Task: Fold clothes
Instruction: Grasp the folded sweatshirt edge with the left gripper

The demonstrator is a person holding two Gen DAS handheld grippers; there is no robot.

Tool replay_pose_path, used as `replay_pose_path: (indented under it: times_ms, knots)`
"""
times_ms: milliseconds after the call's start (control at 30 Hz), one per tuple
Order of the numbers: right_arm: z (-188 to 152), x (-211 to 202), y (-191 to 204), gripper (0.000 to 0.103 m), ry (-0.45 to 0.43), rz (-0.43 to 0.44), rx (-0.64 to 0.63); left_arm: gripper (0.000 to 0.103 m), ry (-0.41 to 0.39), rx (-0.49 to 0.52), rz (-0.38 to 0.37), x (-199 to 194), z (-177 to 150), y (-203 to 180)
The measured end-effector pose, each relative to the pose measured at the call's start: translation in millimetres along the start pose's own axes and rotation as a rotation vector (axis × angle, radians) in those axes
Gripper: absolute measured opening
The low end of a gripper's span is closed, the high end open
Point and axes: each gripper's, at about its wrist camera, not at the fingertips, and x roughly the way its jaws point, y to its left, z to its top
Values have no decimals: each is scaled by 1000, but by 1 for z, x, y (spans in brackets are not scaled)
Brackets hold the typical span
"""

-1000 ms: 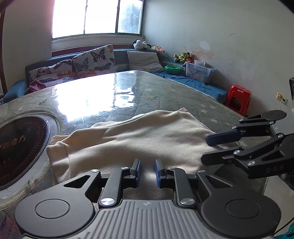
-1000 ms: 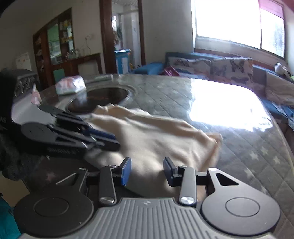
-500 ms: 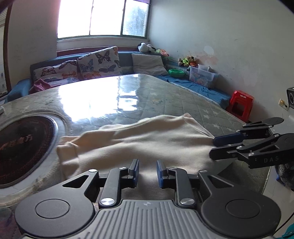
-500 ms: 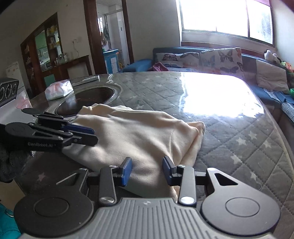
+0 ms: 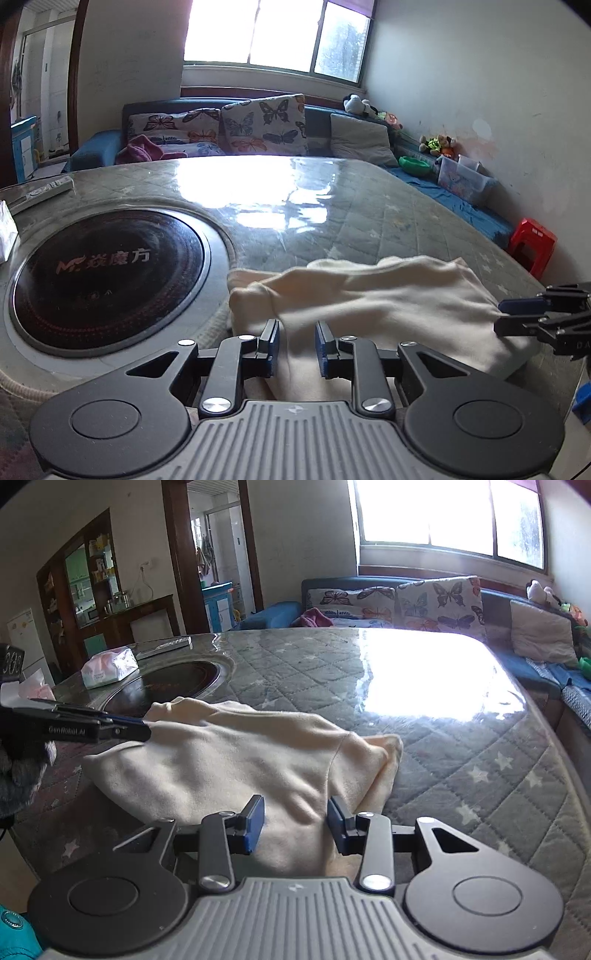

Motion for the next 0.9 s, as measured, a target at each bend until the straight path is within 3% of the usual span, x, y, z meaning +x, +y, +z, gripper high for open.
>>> replay_pose_path:
  times_ms: [200,467,900]
  knots:
    - [4,11,-2,37,13,-14,-1,24,48,26,34,20,5,4]
    - [25,20,-6,37,-5,-11,-23,23,1,77,-19,26,31,-13]
    - [36,60,-18,35,35,-13,-2,24,53,79,-26,67,37,-13]
